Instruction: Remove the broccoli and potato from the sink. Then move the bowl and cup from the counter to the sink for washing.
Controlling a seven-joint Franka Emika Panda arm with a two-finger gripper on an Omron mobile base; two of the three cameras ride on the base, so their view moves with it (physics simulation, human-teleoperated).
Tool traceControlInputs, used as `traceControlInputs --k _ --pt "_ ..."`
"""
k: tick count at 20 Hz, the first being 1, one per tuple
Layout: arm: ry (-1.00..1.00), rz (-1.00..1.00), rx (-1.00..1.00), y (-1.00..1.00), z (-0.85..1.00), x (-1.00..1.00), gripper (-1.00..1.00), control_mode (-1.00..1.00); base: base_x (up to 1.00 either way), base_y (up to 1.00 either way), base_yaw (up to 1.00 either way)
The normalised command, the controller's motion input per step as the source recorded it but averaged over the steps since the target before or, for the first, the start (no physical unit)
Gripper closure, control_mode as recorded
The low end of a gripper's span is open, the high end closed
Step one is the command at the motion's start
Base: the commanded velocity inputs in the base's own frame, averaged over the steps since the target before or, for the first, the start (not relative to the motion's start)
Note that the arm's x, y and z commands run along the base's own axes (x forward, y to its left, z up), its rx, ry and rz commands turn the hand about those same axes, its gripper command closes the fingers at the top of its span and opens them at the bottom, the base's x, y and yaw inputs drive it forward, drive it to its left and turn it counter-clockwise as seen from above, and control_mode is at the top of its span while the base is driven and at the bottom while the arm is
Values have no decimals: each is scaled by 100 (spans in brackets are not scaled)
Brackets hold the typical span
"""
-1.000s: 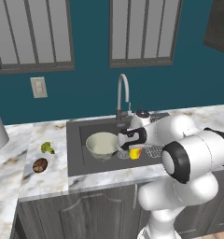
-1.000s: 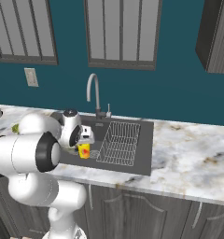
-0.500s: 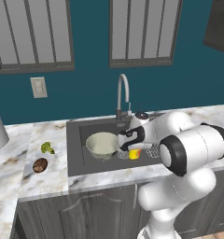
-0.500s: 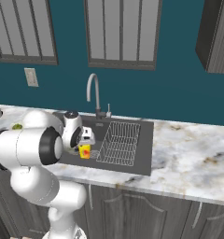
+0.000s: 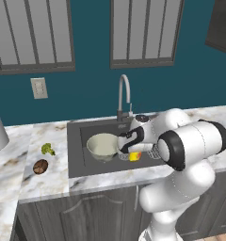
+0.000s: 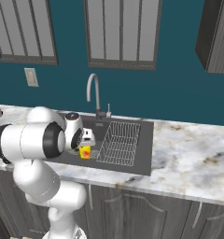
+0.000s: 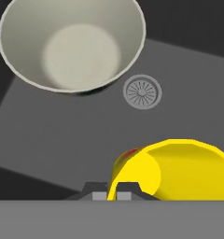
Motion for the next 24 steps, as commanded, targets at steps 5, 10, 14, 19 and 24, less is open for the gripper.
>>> traceControlInputs --k 5,10,14,19,24 --pt "0 0 0 8 -11 7 100 -100 0 0 0" --pt "0 0 0 8 -11 9 100 -100 0 0 0" --pt "0 0 0 4 -13 9 100 -100 0 0 0" --pt "0 0 0 0 -13 7 100 -100 0 0 0" --pt "0 0 0 1 -14 6 100 -100 0 0 0"
